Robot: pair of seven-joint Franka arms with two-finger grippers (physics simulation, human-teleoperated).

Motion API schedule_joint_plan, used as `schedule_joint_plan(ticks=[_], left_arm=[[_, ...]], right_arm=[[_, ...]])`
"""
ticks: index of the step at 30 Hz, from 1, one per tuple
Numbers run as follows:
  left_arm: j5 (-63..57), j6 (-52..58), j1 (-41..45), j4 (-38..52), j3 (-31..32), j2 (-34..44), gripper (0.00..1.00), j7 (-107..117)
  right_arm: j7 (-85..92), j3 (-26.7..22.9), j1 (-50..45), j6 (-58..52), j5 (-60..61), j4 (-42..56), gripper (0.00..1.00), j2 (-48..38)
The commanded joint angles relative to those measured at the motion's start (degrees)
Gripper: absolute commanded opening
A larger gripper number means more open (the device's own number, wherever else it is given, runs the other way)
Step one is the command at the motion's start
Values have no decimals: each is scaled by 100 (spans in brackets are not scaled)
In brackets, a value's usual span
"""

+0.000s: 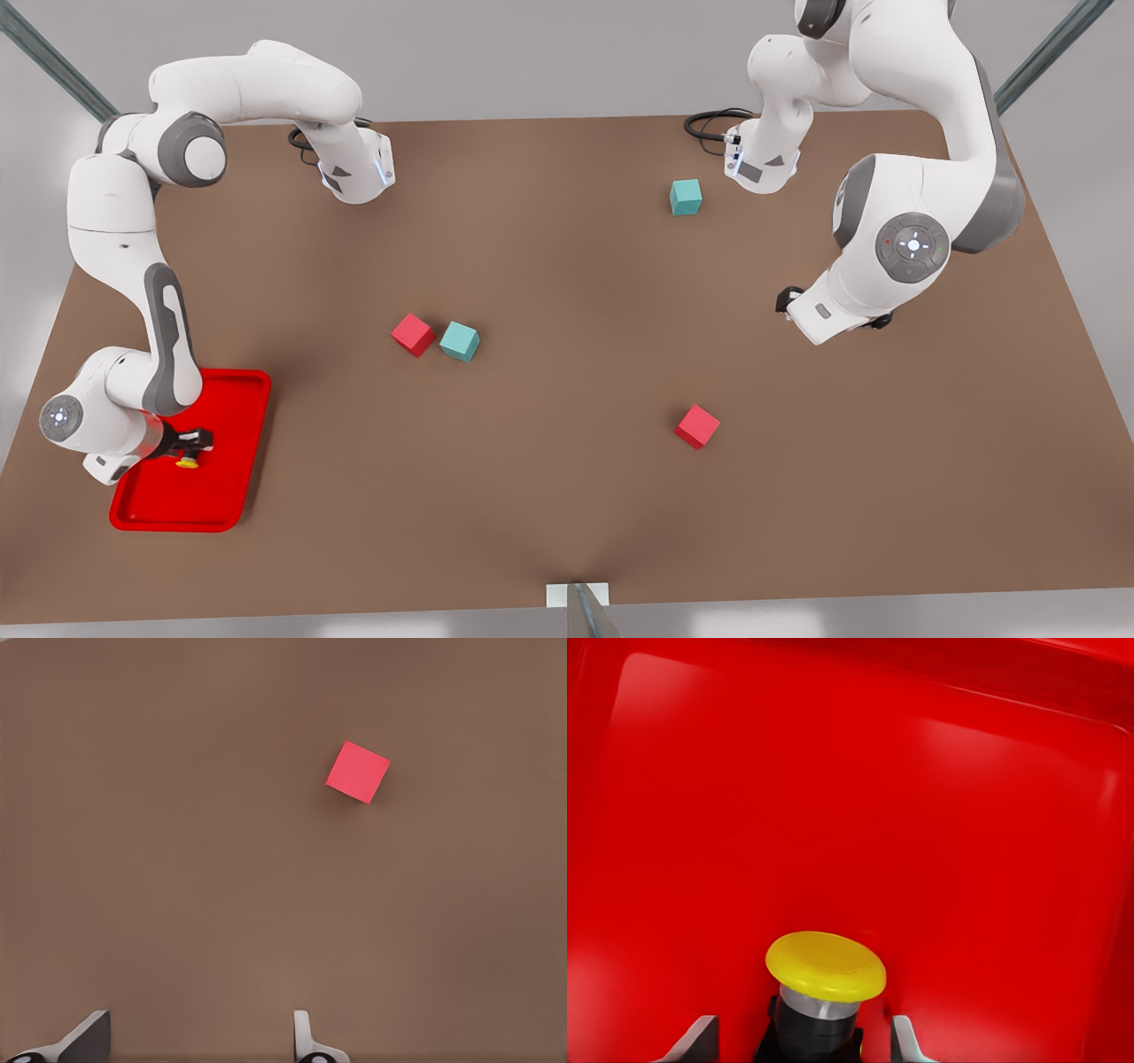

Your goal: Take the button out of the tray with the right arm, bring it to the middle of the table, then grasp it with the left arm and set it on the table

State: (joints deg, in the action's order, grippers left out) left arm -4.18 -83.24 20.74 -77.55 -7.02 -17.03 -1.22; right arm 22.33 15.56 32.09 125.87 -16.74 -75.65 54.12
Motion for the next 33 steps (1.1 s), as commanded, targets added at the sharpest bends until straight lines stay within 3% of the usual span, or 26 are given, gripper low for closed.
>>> schedule_joint_plan(ticks=[1, 3, 4, 7, 10, 17, 19, 27, 33], left_arm=[[-3, 9, 0, 3, -1, 7, 100, -1], [-3, 9, 0, 3, -1, 7, 100, -10], [-3, 9, 0, 3, -1, 7, 100, -1], [-3, 9, 0, 3, -1, -2, 100, -1], [-3, 9, 0, 3, -1, -2, 100, -10], [5, 36, 0, -6, -10, -2, 100, 8], [-3, 53, -18, 3, -19, -11, 100, -1], [-12, 44, 9, 3, -28, -11, 100, 17], [-12, 53, 17, 3, -28, -11, 100, 25]], right_arm=[[210, -18, -1, -133, -5, -3, 78, -7], [210, -27, -1, -142, -5, -3, 72, -7], [219, -27, -10, -238, -5, 6, 54, -7], [236, -53, -28, -274, -22, 6, 40, -7], [254, -44, -36, -282, -14, 24, 38, -42], [-624, 377, -862, -1522, 39, 156, 38, -877], [-1537, 948, -1065, -1917, 22, 156, 38, -930], [-6258, 1221, -3965, -2611, 540, 463, 38, -921], [-9552, 1142, -5582, -1224, 795, 824, 40, -535]])
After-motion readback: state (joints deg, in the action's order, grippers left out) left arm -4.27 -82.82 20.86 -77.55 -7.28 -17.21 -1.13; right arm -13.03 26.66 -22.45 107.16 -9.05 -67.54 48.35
